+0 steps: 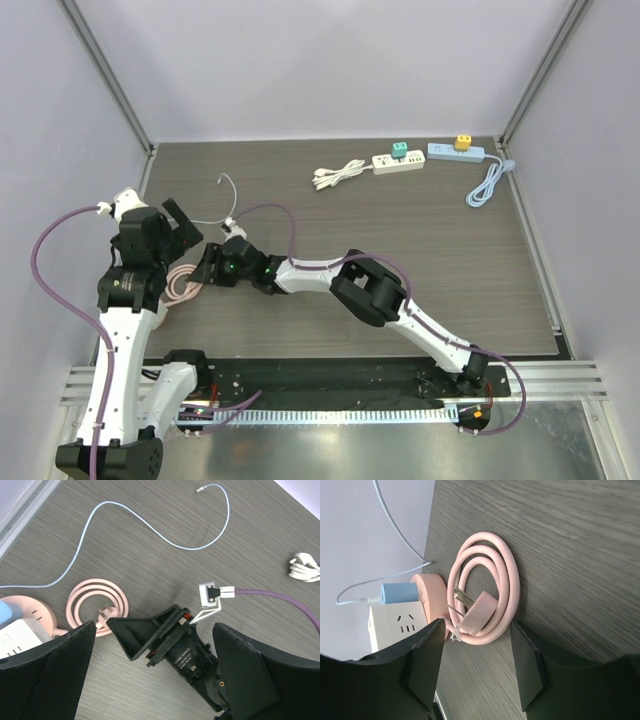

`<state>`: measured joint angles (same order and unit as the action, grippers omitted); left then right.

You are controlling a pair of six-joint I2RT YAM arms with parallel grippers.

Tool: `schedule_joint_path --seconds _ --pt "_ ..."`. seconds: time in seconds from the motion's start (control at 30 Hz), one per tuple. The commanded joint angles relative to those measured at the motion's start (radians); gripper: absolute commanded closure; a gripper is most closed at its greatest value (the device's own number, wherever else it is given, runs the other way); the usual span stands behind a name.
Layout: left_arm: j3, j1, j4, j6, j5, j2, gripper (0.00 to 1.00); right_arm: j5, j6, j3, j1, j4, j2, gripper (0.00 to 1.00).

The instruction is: Pull the plug off the socket

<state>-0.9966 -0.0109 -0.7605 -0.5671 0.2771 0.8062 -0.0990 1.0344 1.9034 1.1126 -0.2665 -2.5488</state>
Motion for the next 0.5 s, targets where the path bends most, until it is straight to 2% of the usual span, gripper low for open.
schedule_joint_path --seconds 0.0,0.33,0.47 --pt "-0.045 0.006 0.010 0.018 -0.032 -0.012 0.00 0.002 0.023 0.042 0.018 0.044 -0.019 0.40" --pt "-0.050 0.006 0.003 0.018 -0.042 -0.005 0.00 0.093 -0.054 0.059 0.020 0.127 -0.022 0.69" --pt "-0.050 0.006 -0.003 0.013 -0.052 -0.013 0.00 0.139 -0.079 0.036 0.015 0.131 0.005 0.86"
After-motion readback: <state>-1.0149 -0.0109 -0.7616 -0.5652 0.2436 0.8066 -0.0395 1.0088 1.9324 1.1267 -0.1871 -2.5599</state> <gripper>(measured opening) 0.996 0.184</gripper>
